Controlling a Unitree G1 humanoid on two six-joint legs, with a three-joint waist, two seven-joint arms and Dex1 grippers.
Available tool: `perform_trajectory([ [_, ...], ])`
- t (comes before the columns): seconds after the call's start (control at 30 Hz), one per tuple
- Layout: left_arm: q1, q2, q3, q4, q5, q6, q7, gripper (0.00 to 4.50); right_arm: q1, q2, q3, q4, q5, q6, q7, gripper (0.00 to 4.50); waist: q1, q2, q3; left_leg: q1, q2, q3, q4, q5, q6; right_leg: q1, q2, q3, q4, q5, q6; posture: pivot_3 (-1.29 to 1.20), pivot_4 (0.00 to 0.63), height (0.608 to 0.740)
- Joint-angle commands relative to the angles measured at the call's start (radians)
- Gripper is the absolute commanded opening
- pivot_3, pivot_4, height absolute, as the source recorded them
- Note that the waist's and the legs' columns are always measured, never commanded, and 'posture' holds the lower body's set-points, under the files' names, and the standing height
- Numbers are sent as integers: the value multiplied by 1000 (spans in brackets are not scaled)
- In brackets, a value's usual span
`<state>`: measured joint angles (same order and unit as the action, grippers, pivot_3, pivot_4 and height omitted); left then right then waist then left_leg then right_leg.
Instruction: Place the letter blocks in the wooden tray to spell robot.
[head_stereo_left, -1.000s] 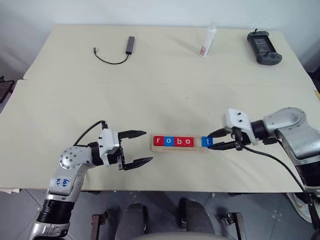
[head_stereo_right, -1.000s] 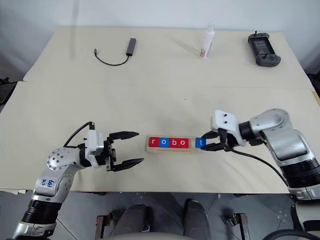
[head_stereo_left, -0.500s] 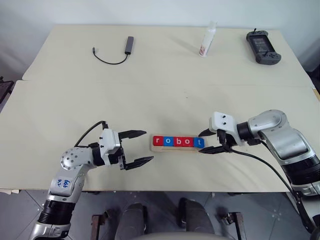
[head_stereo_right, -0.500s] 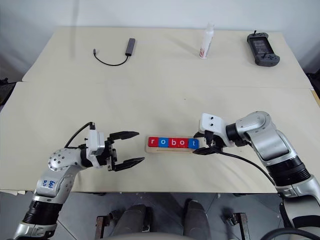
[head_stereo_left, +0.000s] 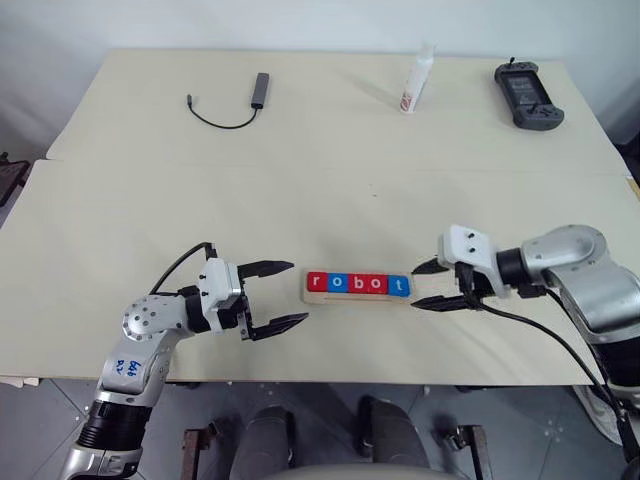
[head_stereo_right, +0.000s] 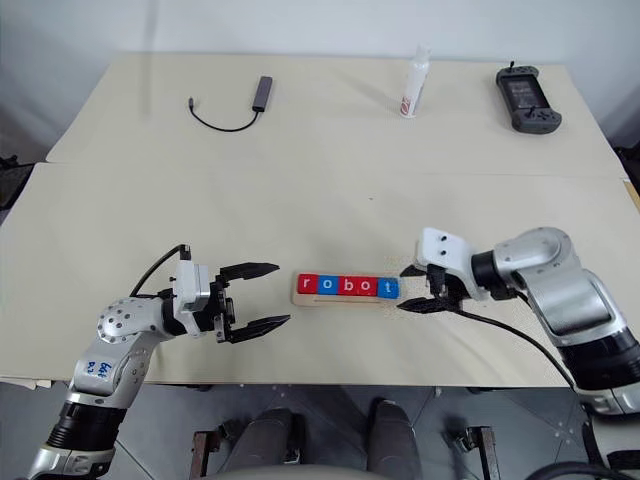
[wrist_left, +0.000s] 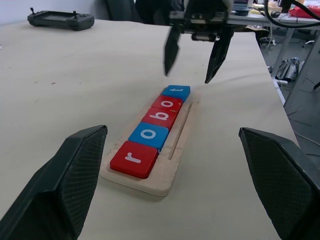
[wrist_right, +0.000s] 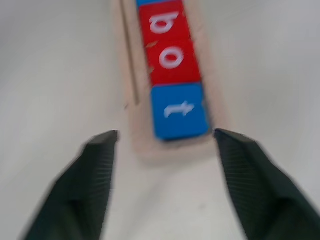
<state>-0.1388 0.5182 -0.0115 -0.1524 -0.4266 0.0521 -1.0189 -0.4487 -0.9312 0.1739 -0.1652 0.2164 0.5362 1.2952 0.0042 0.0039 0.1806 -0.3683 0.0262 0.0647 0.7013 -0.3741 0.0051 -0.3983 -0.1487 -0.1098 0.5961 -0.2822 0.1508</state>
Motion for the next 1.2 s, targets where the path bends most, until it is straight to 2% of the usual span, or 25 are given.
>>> perform_trajectory([
  [0.03,6,7,12,-24,-11,-13,-9,4500,34,-15,-51,-84,57,31,-3,1754,-1,0,0,0,0,0,0,0,0,0,0,0,0,0,0,0,150,740],
  [0.2,-1,9,11,-21,-14,-6,-15,4500,58,20,-10,-112,47,50,-47,45,-3,0,0,0,0,0,0,0,0,0,0,0,0,0,0,0,150,740],
  [0.8,3,15,13,-32,-14,7,-16,4500,3,68,43,-83,-2,120,-183,14,-3,0,0,0,0,0,0,0,0,0,0,0,0,0,0,0,150,740],
  [0.97,1,12,13,-30,-14,6,-17,4500,7,65,31,-106,34,144,-175,14,-2,0,0,0,0,0,0,0,0,0,0,0,0,0,0,0,150,740],
  [1.13,2,28,31,-21,-16,1,-27,4500,94,41,-109,-173,165,83,-98,14,3,0,0,0,0,0,0,0,0,0,0,0,0,0,0,0,150,740],
  [1.2,10,44,50,-12,-21,-1,-35,4500,137,35,-185,-157,189,46,-99,368,4,0,0,0,0,0,0,0,0,0,0,0,0,0,0,0,150,740],
])
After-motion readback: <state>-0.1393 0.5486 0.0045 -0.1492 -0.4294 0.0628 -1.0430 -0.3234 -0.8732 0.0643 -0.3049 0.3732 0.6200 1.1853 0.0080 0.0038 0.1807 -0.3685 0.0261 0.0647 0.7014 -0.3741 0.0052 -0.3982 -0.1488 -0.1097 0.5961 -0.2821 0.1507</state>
